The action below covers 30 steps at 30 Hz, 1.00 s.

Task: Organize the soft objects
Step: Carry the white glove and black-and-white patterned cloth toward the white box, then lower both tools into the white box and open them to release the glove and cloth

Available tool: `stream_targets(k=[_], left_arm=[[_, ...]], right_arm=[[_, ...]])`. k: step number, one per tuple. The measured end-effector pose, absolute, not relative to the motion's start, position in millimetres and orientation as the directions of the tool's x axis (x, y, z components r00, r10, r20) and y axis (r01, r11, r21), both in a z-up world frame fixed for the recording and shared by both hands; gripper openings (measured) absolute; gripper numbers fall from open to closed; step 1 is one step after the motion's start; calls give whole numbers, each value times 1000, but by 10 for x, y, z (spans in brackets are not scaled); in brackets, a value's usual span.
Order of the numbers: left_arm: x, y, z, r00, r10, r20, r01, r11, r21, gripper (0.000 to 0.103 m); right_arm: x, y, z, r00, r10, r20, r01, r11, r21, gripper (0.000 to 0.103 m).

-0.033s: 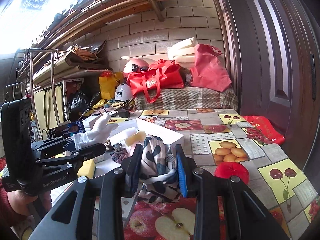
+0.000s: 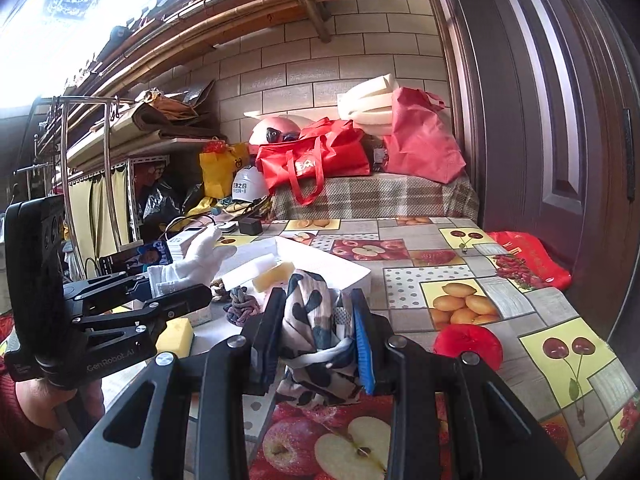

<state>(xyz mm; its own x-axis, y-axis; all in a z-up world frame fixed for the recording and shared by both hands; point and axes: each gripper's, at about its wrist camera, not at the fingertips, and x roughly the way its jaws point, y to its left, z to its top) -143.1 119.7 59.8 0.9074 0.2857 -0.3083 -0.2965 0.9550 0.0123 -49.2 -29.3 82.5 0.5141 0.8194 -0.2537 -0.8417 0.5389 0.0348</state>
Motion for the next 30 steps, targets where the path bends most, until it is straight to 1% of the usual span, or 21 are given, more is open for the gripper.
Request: stream_targets(k=[16,19,24,30], left_arm=[[-1535,1859,560,851,423,-311,-444,896,6,32],[-1527,1967,556,842,439,-314,-461,887,3,32],[-1537,2120,550,831,458,-317,-486,874,-12,32],[-1507,2279,535,819,457,-346,-502,864,-47,32]], right_arm=[[-513,211,720,432,840,-328,-880,473,52,31],[-505,316,691,420,839,-346,-883,465,56,31],[-573,467,679,405,843,-354,-897,441,25,31],[-638,707,671,365,853,-372,-918,396,7,31]])
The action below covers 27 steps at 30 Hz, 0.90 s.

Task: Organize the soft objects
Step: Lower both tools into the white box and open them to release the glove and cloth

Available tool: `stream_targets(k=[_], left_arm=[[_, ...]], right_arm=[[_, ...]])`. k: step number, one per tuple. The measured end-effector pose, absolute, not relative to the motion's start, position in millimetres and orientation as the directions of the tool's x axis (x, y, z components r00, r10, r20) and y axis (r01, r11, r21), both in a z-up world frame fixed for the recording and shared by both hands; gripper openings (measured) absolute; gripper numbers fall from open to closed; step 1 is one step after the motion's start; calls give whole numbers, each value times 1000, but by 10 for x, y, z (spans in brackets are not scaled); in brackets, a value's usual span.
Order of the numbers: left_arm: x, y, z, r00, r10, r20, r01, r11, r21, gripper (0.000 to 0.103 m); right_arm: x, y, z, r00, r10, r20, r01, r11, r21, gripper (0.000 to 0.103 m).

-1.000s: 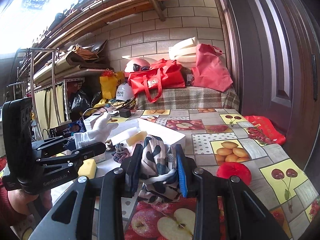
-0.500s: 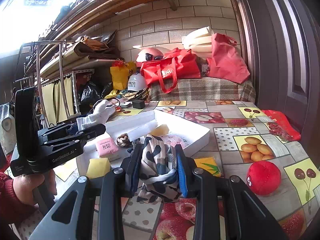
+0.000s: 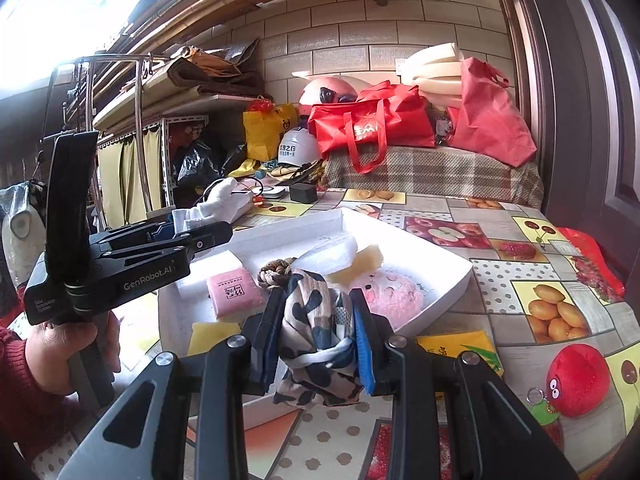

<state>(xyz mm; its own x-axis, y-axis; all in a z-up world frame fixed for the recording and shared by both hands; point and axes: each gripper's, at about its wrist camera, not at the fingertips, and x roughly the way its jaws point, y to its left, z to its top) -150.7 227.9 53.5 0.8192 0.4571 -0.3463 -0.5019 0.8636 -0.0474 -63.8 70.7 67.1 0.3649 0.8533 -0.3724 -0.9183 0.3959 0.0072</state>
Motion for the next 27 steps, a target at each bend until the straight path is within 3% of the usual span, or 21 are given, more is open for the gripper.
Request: stream_targets(k=[9,14,27], left_arm=[[-1335,2435,527,794,488,-363,-522,853,4,32],[-1284,2579,495,794,459,-399,-513,857,-36,32],[-1205,2617,530,793,482,-372,-516,856,10,32]], right_arm=[[-514,1169,599,307,831,-464,-935,355,18,31],[-259,1333,550,302,807,-508,-915,395,85,31],[-117,1634,567,327,787,-523,-902,426,76,31]])
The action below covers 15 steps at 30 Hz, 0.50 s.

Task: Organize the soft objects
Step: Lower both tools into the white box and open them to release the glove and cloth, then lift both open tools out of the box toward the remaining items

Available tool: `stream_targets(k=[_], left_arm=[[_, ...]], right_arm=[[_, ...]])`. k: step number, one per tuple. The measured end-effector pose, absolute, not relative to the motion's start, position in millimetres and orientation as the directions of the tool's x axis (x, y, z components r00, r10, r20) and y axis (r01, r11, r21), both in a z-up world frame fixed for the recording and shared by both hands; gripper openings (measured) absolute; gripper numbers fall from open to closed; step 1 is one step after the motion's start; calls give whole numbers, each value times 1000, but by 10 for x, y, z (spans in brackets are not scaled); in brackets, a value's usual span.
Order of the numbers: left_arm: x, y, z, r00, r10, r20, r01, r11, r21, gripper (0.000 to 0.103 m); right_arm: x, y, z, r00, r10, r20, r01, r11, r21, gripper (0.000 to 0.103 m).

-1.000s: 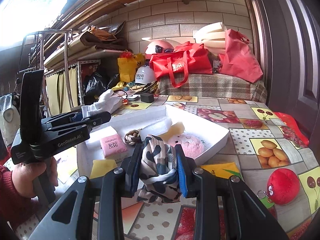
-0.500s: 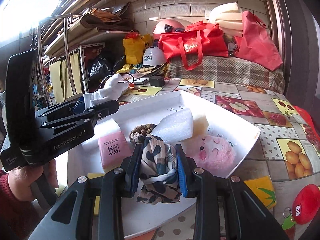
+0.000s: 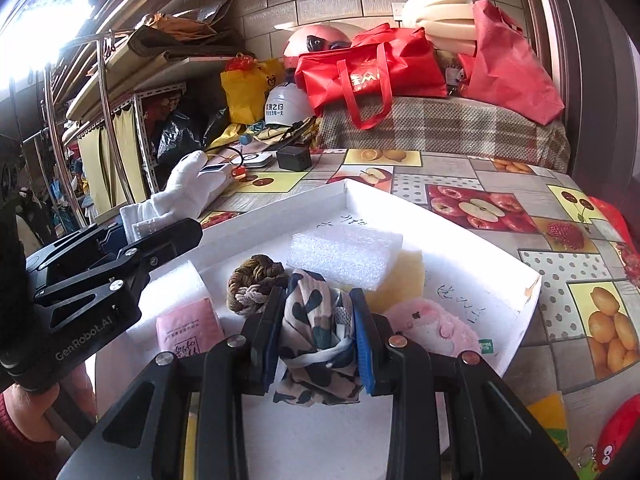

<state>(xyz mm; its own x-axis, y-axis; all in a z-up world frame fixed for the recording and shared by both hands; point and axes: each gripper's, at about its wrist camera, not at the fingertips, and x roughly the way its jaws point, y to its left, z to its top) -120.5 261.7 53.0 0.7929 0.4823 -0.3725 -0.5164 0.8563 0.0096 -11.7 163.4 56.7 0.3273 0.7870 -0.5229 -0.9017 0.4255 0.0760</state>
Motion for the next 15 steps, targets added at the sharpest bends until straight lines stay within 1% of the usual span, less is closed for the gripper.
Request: stream_targets(k=[2,3,4,5,6,7,8,9,10,13,15], left_arm=[[-1201,2620,530,787,491,-374,-525,851,13,39],[-1201,2630,529,782,499,-374,-533,846,13,52],[-1206,2636,531,778,505,-373,-540,841,12,78],[-1212,2640,531,776,510,-372,-546,838,11,90],[-1230,2659,533,765,529,-366,-567,824,5,101],[-1253,2684,533,763,535,-363,-577,817,-9,103],[-1274,2705,533,767,532,-359,-578,816,-24,103],[-1287,2721,535,764,538,-356,-585,810,-32,103],[-1286,2721,534,758,546,-356,-593,805,-29,103],[-1274,2671,538,744,571,-347,-608,794,4,103],[-1292,2673,540,742,578,-340,-614,789,3,103]], right_arm=[[-112,1626,574,334,786,-520,-900,430,73,33],[-114,1619,580,346,784,-516,-896,440,67,34],[-117,1610,587,357,782,-511,-892,448,63,37],[-124,1604,594,365,782,-506,-890,453,59,43],[-120,1587,600,391,772,-501,-877,478,51,51],[-97,1565,605,406,768,-495,-866,496,58,62],[-64,1544,607,414,765,-492,-857,510,72,68],[-24,1524,604,418,764,-492,-848,522,89,81],[5,1509,603,413,767,-491,-844,525,109,87],[-8,1487,619,427,767,-479,-839,534,107,87],[-43,1490,634,436,768,-469,-840,534,92,87]])
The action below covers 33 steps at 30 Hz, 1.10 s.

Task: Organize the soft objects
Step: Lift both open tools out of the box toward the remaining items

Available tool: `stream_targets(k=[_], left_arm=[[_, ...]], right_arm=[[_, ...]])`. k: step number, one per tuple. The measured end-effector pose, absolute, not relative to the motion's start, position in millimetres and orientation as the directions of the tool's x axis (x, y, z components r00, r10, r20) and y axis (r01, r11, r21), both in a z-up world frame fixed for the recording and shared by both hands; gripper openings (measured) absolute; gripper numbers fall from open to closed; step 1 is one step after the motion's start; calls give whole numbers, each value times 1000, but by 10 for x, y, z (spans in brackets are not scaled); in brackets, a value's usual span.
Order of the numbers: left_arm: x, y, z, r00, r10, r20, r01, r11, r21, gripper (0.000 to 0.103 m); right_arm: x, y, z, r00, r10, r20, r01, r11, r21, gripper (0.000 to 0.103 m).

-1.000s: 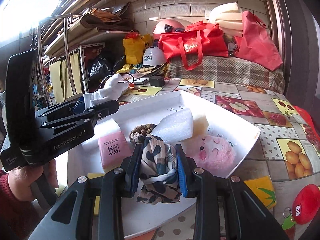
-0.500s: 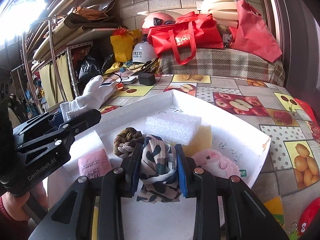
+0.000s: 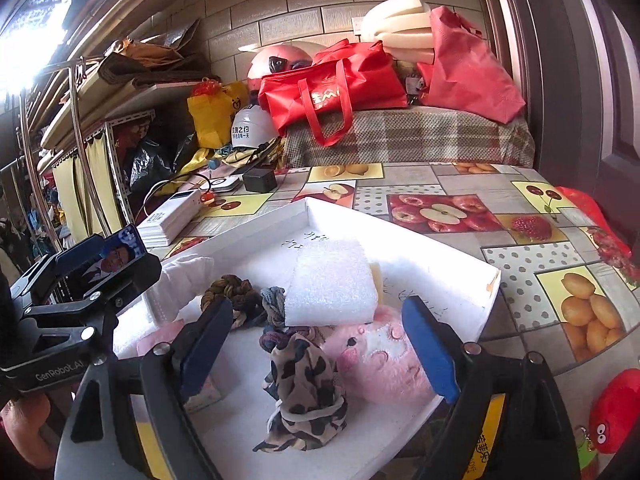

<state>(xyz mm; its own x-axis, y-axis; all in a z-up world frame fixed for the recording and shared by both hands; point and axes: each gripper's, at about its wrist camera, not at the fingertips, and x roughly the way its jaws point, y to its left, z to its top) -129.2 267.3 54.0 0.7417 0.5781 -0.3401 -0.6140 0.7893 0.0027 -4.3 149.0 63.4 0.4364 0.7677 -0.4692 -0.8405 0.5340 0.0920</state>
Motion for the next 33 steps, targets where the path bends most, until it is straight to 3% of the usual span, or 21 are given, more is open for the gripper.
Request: stream_targets(k=[10,14,21,33], left_arm=[[-1314,2635,548,739,592,-321,-622,783,10,103],[-1388,2570,574,735,620,-276,-641,768,17,103],[-1479,2466,577,734,621,-275,-647,763,-3,103],[-1567,2005,583,775,574,-265,-596,803,-1,103]], right_arm=[[-106,1472,660,467,767,-441,-838,543,57,87],[-149,1370,694,479,788,-388,-838,542,66,87],[-396,1161,727,487,808,-333,-856,517,3,87],[-470,761,715,514,790,-334,-836,548,10,87]])
